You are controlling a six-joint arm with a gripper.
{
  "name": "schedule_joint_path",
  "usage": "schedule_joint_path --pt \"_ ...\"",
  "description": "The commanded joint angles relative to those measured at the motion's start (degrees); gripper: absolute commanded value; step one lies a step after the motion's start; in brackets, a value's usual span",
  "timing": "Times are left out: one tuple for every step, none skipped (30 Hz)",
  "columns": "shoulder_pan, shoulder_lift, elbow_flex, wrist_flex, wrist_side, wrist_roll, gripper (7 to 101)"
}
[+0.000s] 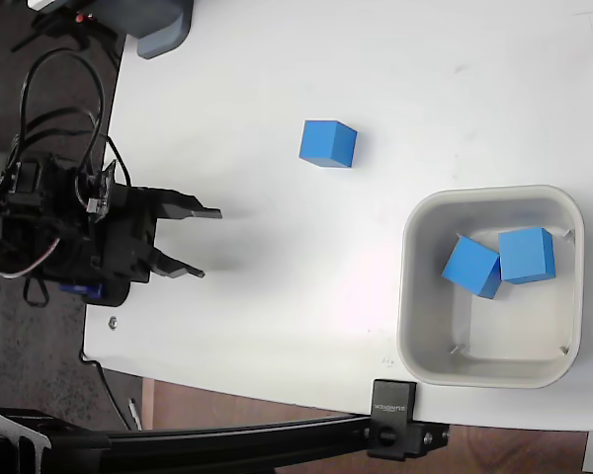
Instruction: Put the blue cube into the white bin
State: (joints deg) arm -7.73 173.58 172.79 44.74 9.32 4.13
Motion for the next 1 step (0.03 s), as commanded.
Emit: schedule_joint_path --pt "0.35 1.41 -1.32 -0.35 -0.62 -0.09 100.3"
